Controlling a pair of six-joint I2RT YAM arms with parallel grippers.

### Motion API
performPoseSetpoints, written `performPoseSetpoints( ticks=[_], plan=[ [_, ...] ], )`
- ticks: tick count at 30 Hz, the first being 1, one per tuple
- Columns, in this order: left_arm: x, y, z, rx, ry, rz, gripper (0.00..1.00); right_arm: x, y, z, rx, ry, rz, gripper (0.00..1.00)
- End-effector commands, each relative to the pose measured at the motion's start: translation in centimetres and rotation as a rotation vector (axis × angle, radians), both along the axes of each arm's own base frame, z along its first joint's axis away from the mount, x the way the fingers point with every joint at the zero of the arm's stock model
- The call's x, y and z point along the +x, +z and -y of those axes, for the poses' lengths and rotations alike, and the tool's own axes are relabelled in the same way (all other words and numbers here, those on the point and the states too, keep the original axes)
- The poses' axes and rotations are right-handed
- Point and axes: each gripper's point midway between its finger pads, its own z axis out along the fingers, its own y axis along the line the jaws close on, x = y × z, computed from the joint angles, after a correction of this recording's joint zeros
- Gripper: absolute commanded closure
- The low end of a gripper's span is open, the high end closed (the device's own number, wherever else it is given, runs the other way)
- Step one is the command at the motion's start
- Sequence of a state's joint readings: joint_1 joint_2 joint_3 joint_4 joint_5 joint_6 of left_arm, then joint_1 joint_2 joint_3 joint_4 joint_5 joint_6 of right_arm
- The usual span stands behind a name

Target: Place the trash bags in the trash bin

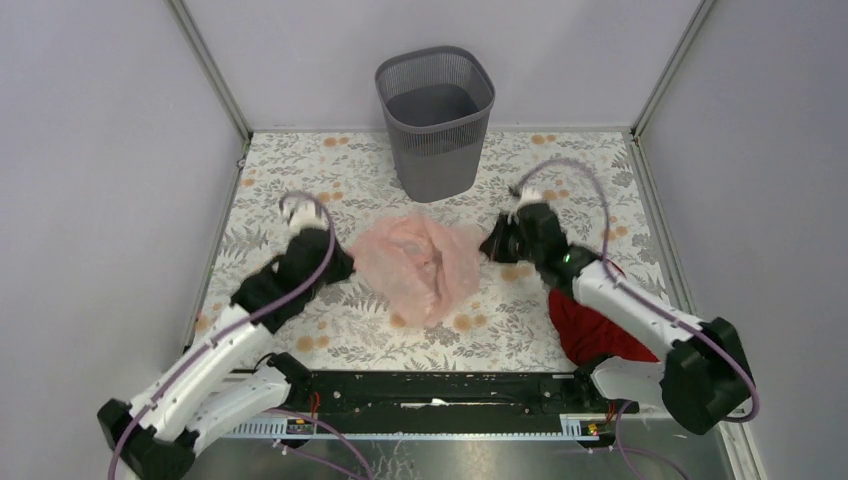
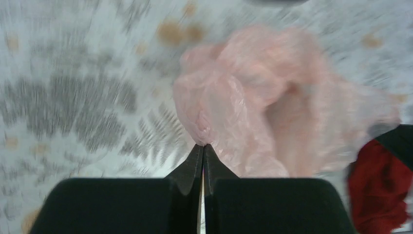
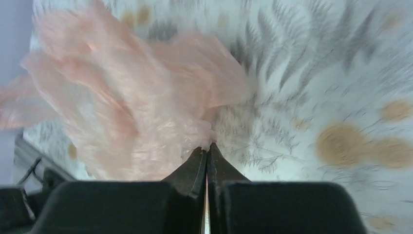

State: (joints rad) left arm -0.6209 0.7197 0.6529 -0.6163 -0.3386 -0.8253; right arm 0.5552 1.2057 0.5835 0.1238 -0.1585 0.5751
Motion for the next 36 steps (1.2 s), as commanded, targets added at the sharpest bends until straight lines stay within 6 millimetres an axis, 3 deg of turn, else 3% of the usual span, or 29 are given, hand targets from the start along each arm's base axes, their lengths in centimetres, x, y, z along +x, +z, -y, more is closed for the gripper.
performPoseSetpoints(
  ticks=[1, 2, 4, 5, 6, 7, 8, 9, 10, 12, 13, 14, 15, 16, 17, 18, 20, 21, 22, 23, 24, 26, 28, 29, 30, 31, 32, 33, 36],
  plan=[
    [4.1, 22.0, 1.7, -0.062, -0.088, 0.423, 1.00, 2.9, 15.1, 5.7, -0.300, -0.113, 0.215, 1.00],
    [3.2, 27.2, 2.0, -0.110, -0.133, 0.515, 1.00, 2.6, 20.3, 5.5, -0.251, -0.103, 0.303, 1.00],
    [-0.2, 35.5, 2.7, -0.242, -0.262, 0.721, 1.00, -0.1, 29.7, 4.5, -0.087, -0.033, 0.505, 1.00],
    [-1.8, 37.8, 2.6, -0.288, -0.306, 0.805, 1.00, -2.0, 33.4, 3.8, 0.019, 0.027, 0.610, 1.00],
    [-2.7, 38.6, 2.4, -0.317, -0.318, 0.848, 1.00, -3.7, 35.5, 3.3, 0.105, 0.079, 0.691, 1.00],
    [-2.9, 37.6, 2.0, -0.328, -0.297, 0.839, 1.00, -4.9, 36.3, 3.2, 0.159, 0.105, 0.741, 1.00],
    [-2.2, 35.2, 1.8, -0.317, -0.267, 0.789, 1.00, -5.1, 35.5, 3.2, 0.170, 0.104, 0.743, 1.00],
    [-1.1, 31.4, 1.9, -0.294, -0.225, 0.703, 1.00, -4.6, 32.9, 3.2, 0.143, 0.096, 0.697, 1.00],
    [0.1, 26.2, 2.1, -0.265, -0.187, 0.576, 1.00, -3.8, 29.4, 3.1, 0.096, 0.084, 0.620, 1.00],
    [0.8, 15.0, 3.3, -0.229, -0.157, 0.304, 1.00, -2.8, 19.1, 2.7, -0.003, 0.074, 0.385, 1.00],
    [0.5, 9.9, 3.8, -0.221, -0.156, 0.191, 1.00, -3.2, 14.2, 2.1, -0.016, 0.102, 0.276, 1.00],
    [-0.2, 5.7, 3.8, -0.222, -0.143, 0.096, 1.00, -4.2, 9.6, 1.5, -0.009, 0.128, 0.169, 1.00],
    [-0.9, 2.4, 3.7, -0.227, -0.125, 0.026, 1.00, -5.2, 6.6, 1.1, 0.022, 0.146, 0.096, 1.00],
    [-1.6, 0.5, 3.6, -0.240, -0.116, -0.012, 1.00, -6.1, 4.3, 1.0, 0.045, 0.144, 0.042, 1.00],
    [-2.1, -0.1, 3.6, -0.259, -0.117, -0.021, 1.00, -6.6, 3.5, 1.2, 0.057, 0.133, 0.028, 1.00],
    [-2.2, 0.5, 3.8, -0.282, -0.127, -0.001, 1.00, -6.5, 3.9, 1.6, 0.055, 0.115, 0.047, 1.00],
    [-1.7, 4.6, 4.3, -0.301, -0.185, 0.100, 1.00, -5.6, 7.4, 2.4, 0.026, 0.089, 0.145, 1.00],
    [-1.2, 9.2, 4.7, -0.312, -0.220, 0.190, 1.00, -4.7, 12.1, 2.5, 0.027, 0.087, 0.244, 1.00],
    [-0.9, 13.0, 4.9, -0.302, -0.255, 0.260, 1.00, -4.4, 14.0, 2.8, -0.004, 0.095, 0.282, 1.00],
    [-0.7, 17.2, 5.0, -0.295, -0.289, 0.330, 1.00, -4.1, 17.4, 2.9, -0.010, 0.107, 0.341, 1.00],
    [-0.8, 20.9, 5.1, -0.286, -0.319, 0.393, 1.00, -4.0, 22.8, 2.9, 0.016, 0.113, 0.439, 1.00],
    [-1.3, 27.9, 4.8, -0.300, -0.351, 0.522, 1.00, -4.5, 28.7, 3.0, 0.054, 0.131, 0.544, 1.00],
    [-2.3, 32.5, 4.1, -0.325, -0.359, 0.630, 1.00, -5.6, 32.7, 3.1, 0.115, 0.141, 0.638, 1.00],
    [-2.5, 33.5, 3.8, -0.329, -0.354, 0.665, 1.00, -5.9, 33.5, 3.2, 0.139, 0.144, 0.669, 1.00],
    [-2.5, 33.5, 3.4, -0.327, -0.337, 0.684, 1.00, -6.3, 34.0, 3.3, 0.166, 0.140, 0.707, 1.00],
    [-2.0, 32.0, 3.1, -0.316, -0.306, 0.663, 1.00, -6.1, 32.9, 3.4, 0.168, 0.130, 0.708, 1.00],
    [-1.2, 29.5, 2.9, -0.308, -0.263, 0.616, 1.00, -5.5, 30.6, 3.2, 0.160, 0.114, 0.669, 1.00],
    [-0.3, 25.7, 2.9, -0.291, -0.221, 0.531, 1.00, -5.0, 27.7, 3.0, 0.140, 0.105, 0.612, 1.00],
    [-0.3, 11.1, 5.5, -0.308, -0.238, 0.201, 1.00, -5.1, 14.4, 1.2, 0.105, 0.154, 0.305, 1.00]
  ],
)
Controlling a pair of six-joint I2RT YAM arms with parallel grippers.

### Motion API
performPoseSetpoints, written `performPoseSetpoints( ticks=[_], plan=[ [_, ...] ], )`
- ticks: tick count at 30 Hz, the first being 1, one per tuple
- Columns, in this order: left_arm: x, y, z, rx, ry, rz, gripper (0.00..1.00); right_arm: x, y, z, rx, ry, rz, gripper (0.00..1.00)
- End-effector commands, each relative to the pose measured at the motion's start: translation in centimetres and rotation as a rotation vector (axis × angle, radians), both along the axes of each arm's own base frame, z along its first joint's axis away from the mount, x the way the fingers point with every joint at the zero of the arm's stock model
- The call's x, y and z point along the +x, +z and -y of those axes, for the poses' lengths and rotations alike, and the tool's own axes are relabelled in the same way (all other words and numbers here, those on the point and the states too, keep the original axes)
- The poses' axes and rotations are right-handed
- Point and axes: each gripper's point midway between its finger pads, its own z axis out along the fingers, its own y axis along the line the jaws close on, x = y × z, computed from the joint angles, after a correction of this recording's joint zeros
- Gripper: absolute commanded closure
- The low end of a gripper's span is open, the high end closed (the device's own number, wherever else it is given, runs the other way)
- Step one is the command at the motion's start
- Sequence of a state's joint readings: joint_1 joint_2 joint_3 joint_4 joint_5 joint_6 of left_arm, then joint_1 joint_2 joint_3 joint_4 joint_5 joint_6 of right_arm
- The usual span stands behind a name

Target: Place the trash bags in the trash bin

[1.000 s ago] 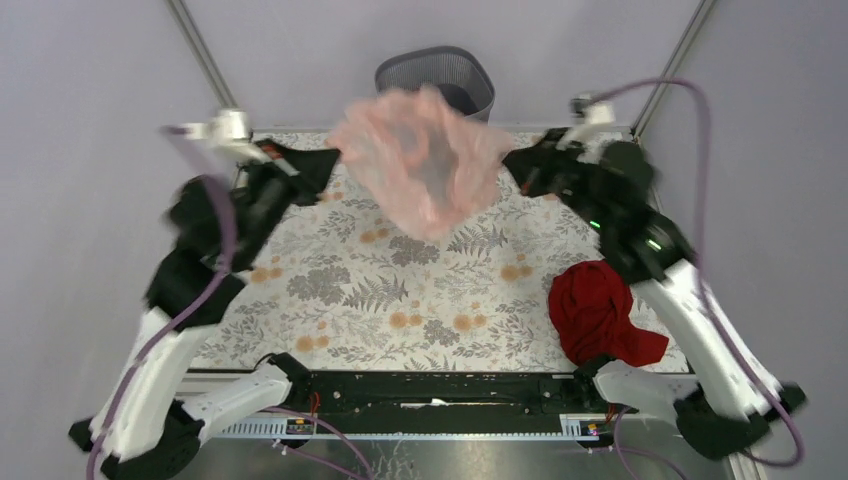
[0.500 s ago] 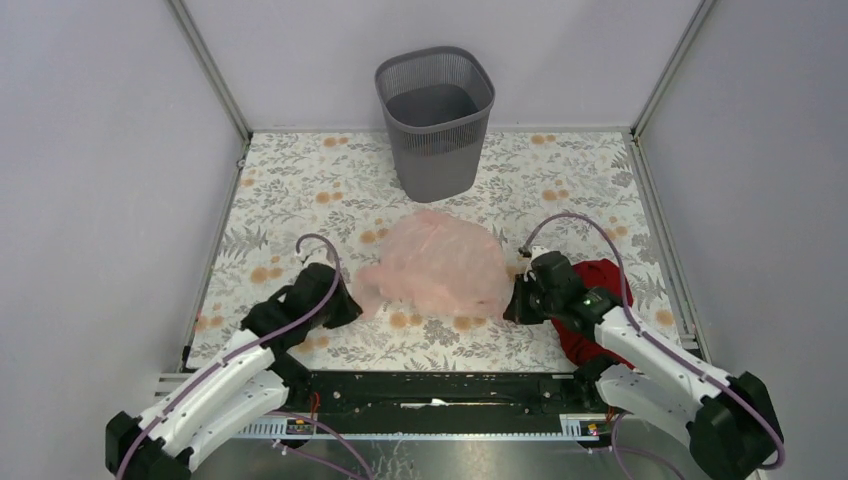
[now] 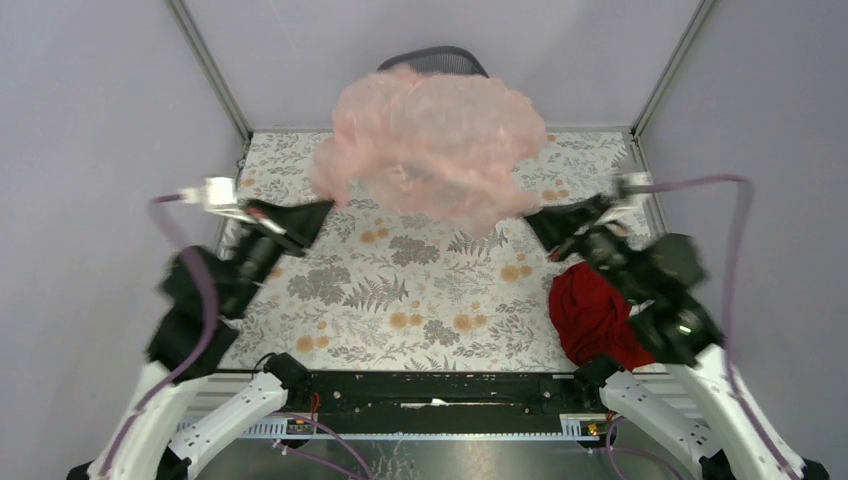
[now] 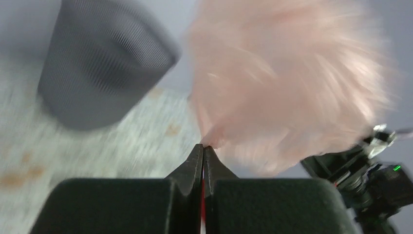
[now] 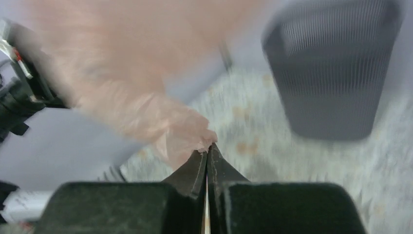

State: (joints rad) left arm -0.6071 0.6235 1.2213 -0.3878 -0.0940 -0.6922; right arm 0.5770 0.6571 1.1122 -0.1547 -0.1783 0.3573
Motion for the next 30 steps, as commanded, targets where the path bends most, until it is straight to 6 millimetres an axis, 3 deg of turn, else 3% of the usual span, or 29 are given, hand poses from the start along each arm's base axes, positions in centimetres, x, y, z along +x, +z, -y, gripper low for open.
performPoseSetpoints(
  ticks=[1, 2, 3, 4, 5, 6, 7, 8, 9, 10, 11, 12, 13, 15, 17, 18, 19, 20, 21, 23, 24, 26, 27, 28, 29, 30],
  plan=[
    [2.4, -25.8, 4.4, 0.204, -0.083, -0.612, 1.00, 1.8, -24.7, -4.0, -0.213, 0.094, -0.606, 1.00],
    [1.3, -29.7, 4.7, 0.211, -0.117, -0.701, 1.00, 0.8, -27.8, -4.3, -0.193, 0.118, -0.696, 1.00],
    [0.4, -32.0, 4.6, 0.216, -0.129, -0.758, 1.00, -0.2, -30.0, -4.4, -0.158, 0.135, -0.770, 1.00],
    [-0.1, -32.7, 4.3, 0.222, -0.128, -0.777, 1.00, -0.8, -30.4, -4.7, -0.115, 0.162, -0.783, 1.00],
    [-0.1, -31.8, 4.0, 0.224, -0.119, -0.753, 1.00, -0.9, -29.6, -4.7, -0.088, 0.171, -0.759, 1.00],
    [0.2, -29.7, 3.7, 0.224, -0.109, -0.694, 1.00, -0.6, -28.1, -4.5, -0.090, 0.158, -0.711, 1.00],
    [1.0, -24.9, 3.7, 0.202, -0.106, -0.582, 1.00, 0.0, -26.3, -3.9, -0.120, 0.121, -0.661, 1.00],
    [1.3, -22.4, 3.7, 0.220, -0.110, -0.511, 1.00, 1.1, -23.1, -3.3, -0.153, 0.072, -0.578, 1.00],
    [2.0, -15.8, 4.0, 0.227, -0.121, -0.376, 1.00, 2.0, -19.5, -2.9, -0.191, 0.046, -0.497, 1.00],
    [2.1, -10.6, 4.2, 0.224, -0.132, -0.298, 1.00, 2.6, -15.7, -2.7, -0.223, 0.035, -0.425, 1.00],
    [2.0, -6.1, 4.3, 0.252, -0.147, -0.218, 1.00, 2.9, -11.1, -2.6, -0.237, 0.034, -0.339, 1.00],
    [1.5, -1.3, 4.2, 0.243, -0.161, -0.147, 1.00, 2.5, -4.8, -2.4, -0.209, 0.043, -0.228, 1.00],
    [0.7, 2.5, 4.1, 0.223, -0.177, -0.082, 1.00, 1.9, -1.1, -2.4, -0.189, 0.065, -0.155, 1.00],
    [-1.3, 7.7, 3.6, 0.155, -0.212, 0.046, 1.00, 0.0, 4.6, -2.4, -0.125, 0.127, -0.029, 1.00],
    [-2.5, 9.0, 3.5, 0.106, -0.237, 0.135, 1.00, -1.6, 6.5, -2.5, -0.073, 0.177, 0.041, 1.00],
    [-2.2, 7.5, 3.5, 0.099, -0.228, 0.118, 1.00, -2.0, 6.3, -2.4, -0.047, 0.182, 0.060, 1.00],
    [-1.2, 5.0, 2.9, 0.087, -0.173, 0.060, 1.00, -1.4, 4.0, -2.5, -0.051, 0.171, 0.023, 1.00],
    [0.0, 1.2, 2.7, 0.083, -0.123, -0.036, 1.00, -0.4, 0.9, -2.6, -0.058, 0.139, -0.042, 1.00],
    [0.9, -3.3, 2.8, 0.078, -0.101, -0.149, 1.00, 0.9, -3.9, -2.9, -0.089, 0.108, -0.154, 1.00],
    [2.1, -14.3, 3.2, 0.132, -0.063, -0.392, 1.00, 2.0, -14.9, -3.5, -0.169, 0.090, -0.397, 1.00],
    [1.9, -19.6, 3.3, 0.160, -0.059, -0.512, 1.00, 1.7, -20.6, -3.8, -0.191, 0.102, -0.521, 1.00],
    [0.6, -29.0, 3.2, 0.224, -0.066, -0.713, 1.00, 0.1, -28.8, -4.2, -0.168, 0.131, -0.706, 1.00],
    [0.2, -30.4, 3.2, 0.229, -0.072, -0.754, 1.00, -0.6, -30.7, -4.1, -0.150, 0.135, -0.754, 1.00],
    [0.3, -29.7, 3.2, 0.220, -0.075, -0.749, 1.00, -0.7, -30.9, -4.0, -0.142, 0.131, -0.761, 1.00],
    [0.7, -27.4, 3.5, 0.207, -0.083, -0.701, 1.00, -0.2, -29.4, -3.8, -0.144, 0.116, -0.720, 1.00],
    [1.5, -23.2, 3.9, 0.183, -0.097, -0.610, 1.00, 0.5, -27.0, -3.6, -0.156, 0.093, -0.662, 1.00]
  ],
)
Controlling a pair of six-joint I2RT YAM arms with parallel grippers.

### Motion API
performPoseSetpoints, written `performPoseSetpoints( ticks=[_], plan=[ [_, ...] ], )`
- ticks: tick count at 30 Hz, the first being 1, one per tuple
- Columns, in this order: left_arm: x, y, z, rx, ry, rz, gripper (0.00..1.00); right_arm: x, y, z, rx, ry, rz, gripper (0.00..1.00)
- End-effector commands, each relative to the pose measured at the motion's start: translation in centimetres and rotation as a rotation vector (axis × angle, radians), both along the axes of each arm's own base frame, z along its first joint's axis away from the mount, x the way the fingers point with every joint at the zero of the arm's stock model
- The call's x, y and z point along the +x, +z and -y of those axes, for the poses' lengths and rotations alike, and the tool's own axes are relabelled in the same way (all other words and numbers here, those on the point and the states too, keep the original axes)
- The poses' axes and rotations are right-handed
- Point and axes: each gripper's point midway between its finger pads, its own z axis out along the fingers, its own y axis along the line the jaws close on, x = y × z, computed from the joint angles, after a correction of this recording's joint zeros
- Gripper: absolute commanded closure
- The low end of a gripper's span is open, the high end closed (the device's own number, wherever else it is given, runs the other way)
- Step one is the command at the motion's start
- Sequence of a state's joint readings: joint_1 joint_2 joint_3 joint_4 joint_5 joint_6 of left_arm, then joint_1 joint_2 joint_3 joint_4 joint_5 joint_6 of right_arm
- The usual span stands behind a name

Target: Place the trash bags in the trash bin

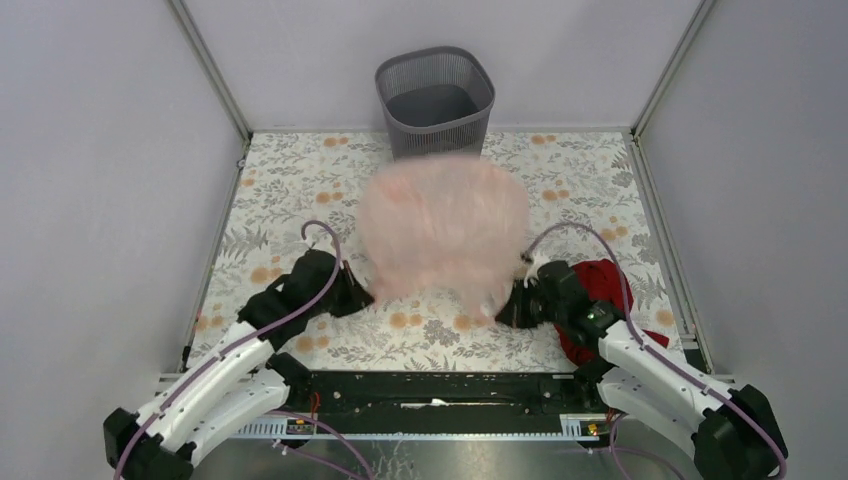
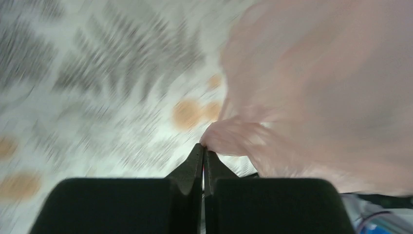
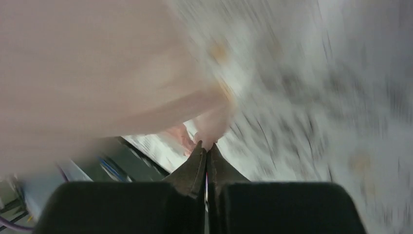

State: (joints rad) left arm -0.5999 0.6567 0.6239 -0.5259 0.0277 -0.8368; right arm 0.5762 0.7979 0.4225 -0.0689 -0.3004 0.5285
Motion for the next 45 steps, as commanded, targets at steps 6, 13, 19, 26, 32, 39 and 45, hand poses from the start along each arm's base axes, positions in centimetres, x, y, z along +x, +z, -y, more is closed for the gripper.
performPoseSetpoints(
  ticks=[6, 13, 19, 26, 32, 39, 45],
  plan=[
    [0.3, 36.0, 3.0, -0.318, -0.190, 0.626, 1.00, 1.5, 33.3, 0.5, 0.149, 0.029, 0.611, 1.00],
    [1.6, 27.0, 1.4, -0.257, -0.062, 0.505, 1.00, 0.9, 30.8, 1.9, 0.171, -0.040, 0.633, 1.00],
    [0.2, 4.3, -3.5, 0.056, 0.133, 0.080, 1.00, 0.8, 8.6, 0.5, 0.071, -0.041, 0.180, 1.00],
    [0.8, 17.0, -3.5, 0.014, 0.081, 0.346, 1.00, 2.3, 19.9, 0.7, 0.044, -0.015, 0.397, 1.00],
    [1.2, 24.9, -2.0, -0.121, 0.037, 0.536, 1.00, 2.4, 25.4, 0.1, 0.123, 0.006, 0.525, 1.00],
    [4.6, 8.8, -1.7, 0.159, 0.135, 0.060, 1.00, 3.1, 6.2, 0.2, -0.041, -0.056, 0.146, 1.00],
    [3.1, 28.6, -1.7, -0.154, 0.120, 0.479, 1.00, 1.5, 22.1, 3.9, -0.049, -0.071, 0.527, 1.00]
  ],
)
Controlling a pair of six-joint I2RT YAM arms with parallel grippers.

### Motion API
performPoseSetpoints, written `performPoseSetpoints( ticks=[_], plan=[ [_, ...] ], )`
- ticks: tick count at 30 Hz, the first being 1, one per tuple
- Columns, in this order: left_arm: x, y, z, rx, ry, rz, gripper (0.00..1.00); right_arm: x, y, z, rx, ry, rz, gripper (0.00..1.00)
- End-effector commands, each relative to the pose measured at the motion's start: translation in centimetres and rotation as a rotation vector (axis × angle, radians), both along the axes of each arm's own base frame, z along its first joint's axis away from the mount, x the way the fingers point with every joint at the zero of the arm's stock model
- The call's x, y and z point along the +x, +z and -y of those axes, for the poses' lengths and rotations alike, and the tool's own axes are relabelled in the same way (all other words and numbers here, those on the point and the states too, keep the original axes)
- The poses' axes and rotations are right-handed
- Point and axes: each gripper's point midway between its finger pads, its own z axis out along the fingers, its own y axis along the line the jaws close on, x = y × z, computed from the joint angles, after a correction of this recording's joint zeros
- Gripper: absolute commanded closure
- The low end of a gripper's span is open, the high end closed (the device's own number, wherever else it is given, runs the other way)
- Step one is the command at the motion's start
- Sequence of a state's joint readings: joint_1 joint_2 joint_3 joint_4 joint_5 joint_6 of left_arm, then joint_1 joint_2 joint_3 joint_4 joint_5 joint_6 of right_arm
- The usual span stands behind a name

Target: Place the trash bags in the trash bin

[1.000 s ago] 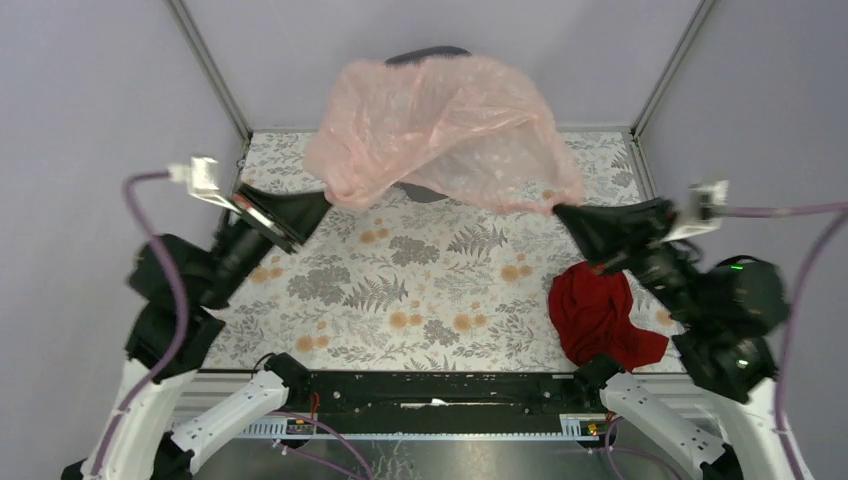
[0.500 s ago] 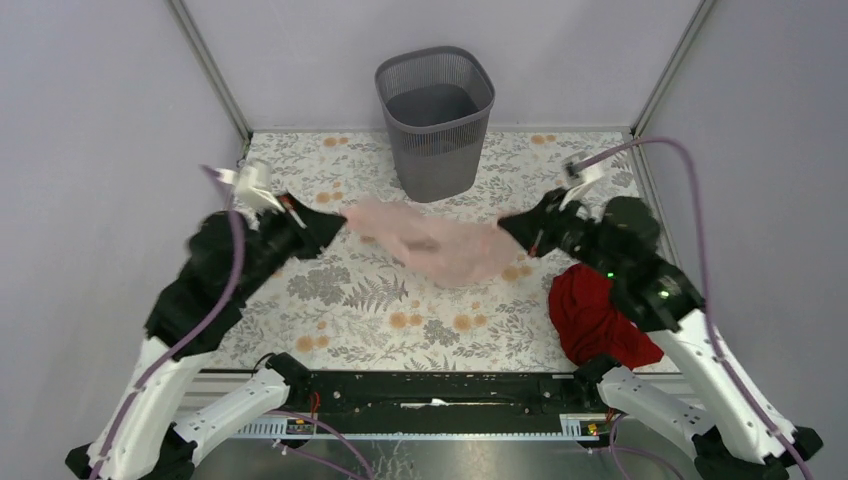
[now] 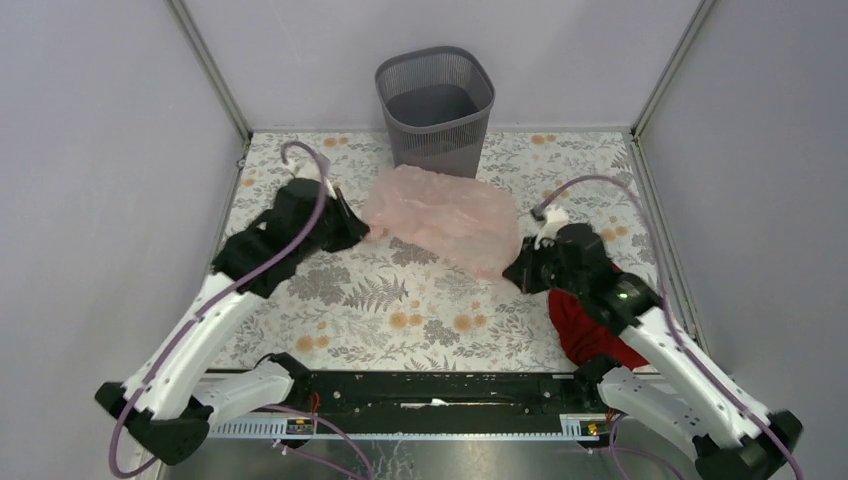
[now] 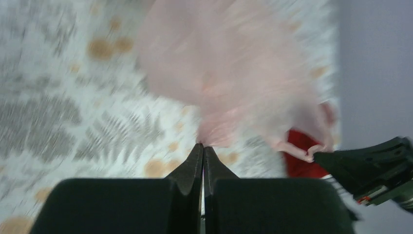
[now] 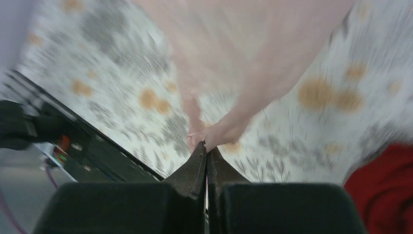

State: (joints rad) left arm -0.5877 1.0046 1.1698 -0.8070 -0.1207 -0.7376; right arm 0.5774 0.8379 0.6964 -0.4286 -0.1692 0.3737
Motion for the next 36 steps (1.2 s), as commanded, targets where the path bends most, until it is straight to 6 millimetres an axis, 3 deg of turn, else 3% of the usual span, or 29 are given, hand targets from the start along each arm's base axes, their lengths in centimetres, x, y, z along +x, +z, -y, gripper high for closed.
performPoseSetpoints(
  ticks=[1, 3, 4, 5, 7, 9, 10, 12, 15, 17, 19, 22, 24, 30, 33, 36],
  plan=[
    [-2.6, 22.4, -1.6, -0.357, -0.011, 0.538, 1.00, 0.0, 21.0, 1.6, 0.180, 0.016, 0.555, 1.00],
    [-2.5, 22.9, -1.8, -0.373, 0.005, 0.551, 1.00, -0.7, 23.4, 1.6, 0.214, 0.038, 0.612, 1.00],
    [-2.1, 21.6, -1.7, -0.362, 0.026, 0.513, 1.00, -0.5, 23.3, 1.3, 0.223, 0.042, 0.612, 1.00],
    [-1.5, 19.4, -1.6, -0.344, 0.052, 0.454, 1.00, 0.0, 22.1, 0.7, 0.224, 0.043, 0.586, 1.00],
    [-0.6, 14.3, -1.3, -0.296, 0.091, 0.327, 1.00, 1.2, 17.6, -0.8, 0.208, 0.058, 0.470, 1.00],
    [-0.5, 11.7, -1.3, -0.259, 0.098, 0.274, 1.00, 1.5, 12.9, -1.7, 0.179, 0.067, 0.335, 1.00],
    [-0.7, 12.0, -1.4, -0.254, 0.089, 0.290, 1.00, 1.5, 12.3, -1.7, 0.174, 0.063, 0.305, 1.00],
    [-1.3, 15.1, -1.9, -0.259, 0.062, 0.374, 1.00, 1.3, 13.9, -1.3, 0.184, 0.051, 0.337, 1.00],
    [-2.5, 20.9, -2.9, -0.267, 0.028, 0.520, 1.00, 0.5, 20.5, -1.2, 0.265, 0.074, 0.473, 1.00],
    [-3.1, 23.8, -3.4, -0.263, 0.012, 0.602, 1.00, 0.2, 23.2, -2.1, 0.303, 0.132, 0.507, 1.00],
    [-2.5, 23.8, -3.8, -0.225, 0.027, 0.633, 1.00, 1.0, 23.4, -2.7, 0.296, 0.139, 0.496, 1.00],
    [-0.8, 22.0, -3.7, -0.137, 0.031, 0.637, 1.00, 2.8, 20.4, -3.2, 0.255, 0.090, 0.415, 1.00],
    [-0.5, 21.4, -3.0, -0.103, -0.009, 0.628, 1.00, 3.0, 19.7, -3.1, 0.252, 0.068, 0.380, 1.00],
    [-2.1, 22.4, -1.1, -0.084, -0.190, 0.696, 1.00, 2.9, 22.3, -3.9, 0.278, 0.109, 0.404, 1.00],
    [-2.5, 22.2, 0.3, -0.102, -0.278, 0.723, 1.00, 2.9, 22.4, -5.9, 0.326, 0.206, 0.405, 1.00],
    [-2.1, 20.3, 2.3, -0.160, -0.335, 0.674, 1.00, 2.9, 22.2, -8.3, 0.387, 0.319, 0.375, 1.00]
  ],
)
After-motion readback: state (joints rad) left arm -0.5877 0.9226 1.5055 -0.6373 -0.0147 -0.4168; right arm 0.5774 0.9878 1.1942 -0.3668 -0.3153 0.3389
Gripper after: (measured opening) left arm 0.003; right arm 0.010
